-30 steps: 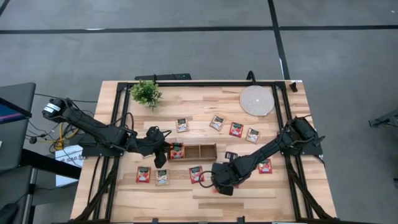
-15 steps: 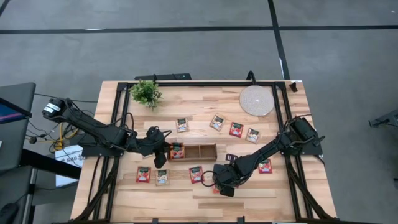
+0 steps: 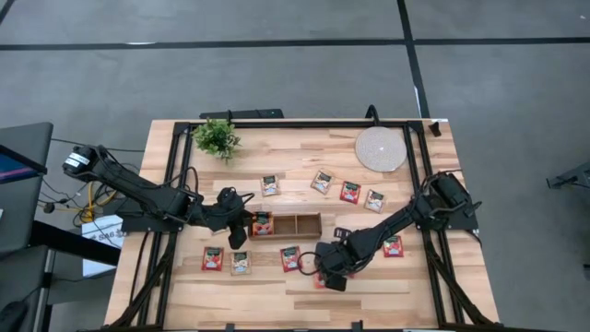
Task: Pick & Place Tea
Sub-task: Put the orange tea bag into the left section of the wooden organizer
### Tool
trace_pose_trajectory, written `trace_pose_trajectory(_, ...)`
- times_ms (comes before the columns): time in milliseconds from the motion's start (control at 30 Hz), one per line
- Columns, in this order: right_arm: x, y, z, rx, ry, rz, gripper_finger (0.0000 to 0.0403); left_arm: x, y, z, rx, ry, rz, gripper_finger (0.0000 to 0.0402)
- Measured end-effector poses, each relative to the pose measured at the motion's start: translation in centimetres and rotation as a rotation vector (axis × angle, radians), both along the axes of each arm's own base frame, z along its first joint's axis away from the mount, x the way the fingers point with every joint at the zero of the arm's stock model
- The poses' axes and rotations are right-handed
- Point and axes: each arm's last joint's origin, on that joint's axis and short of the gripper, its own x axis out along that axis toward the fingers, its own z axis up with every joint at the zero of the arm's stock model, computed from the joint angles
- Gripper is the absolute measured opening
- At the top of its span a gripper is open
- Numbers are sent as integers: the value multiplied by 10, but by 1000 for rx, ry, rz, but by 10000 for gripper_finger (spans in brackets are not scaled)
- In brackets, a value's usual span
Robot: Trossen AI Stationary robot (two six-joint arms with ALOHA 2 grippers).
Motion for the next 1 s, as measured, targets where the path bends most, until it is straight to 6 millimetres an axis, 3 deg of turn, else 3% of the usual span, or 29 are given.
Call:
trace_pose_trajectory(533, -2, 0, 2, 16, 12, 7, 168, 0, 0, 0, -2, -4, 1, 80)
trace_pose_trajectory(1000, -6, -3, -7, 4, 3, 46, 146, 1, 0, 1, -5, -11, 1, 80)
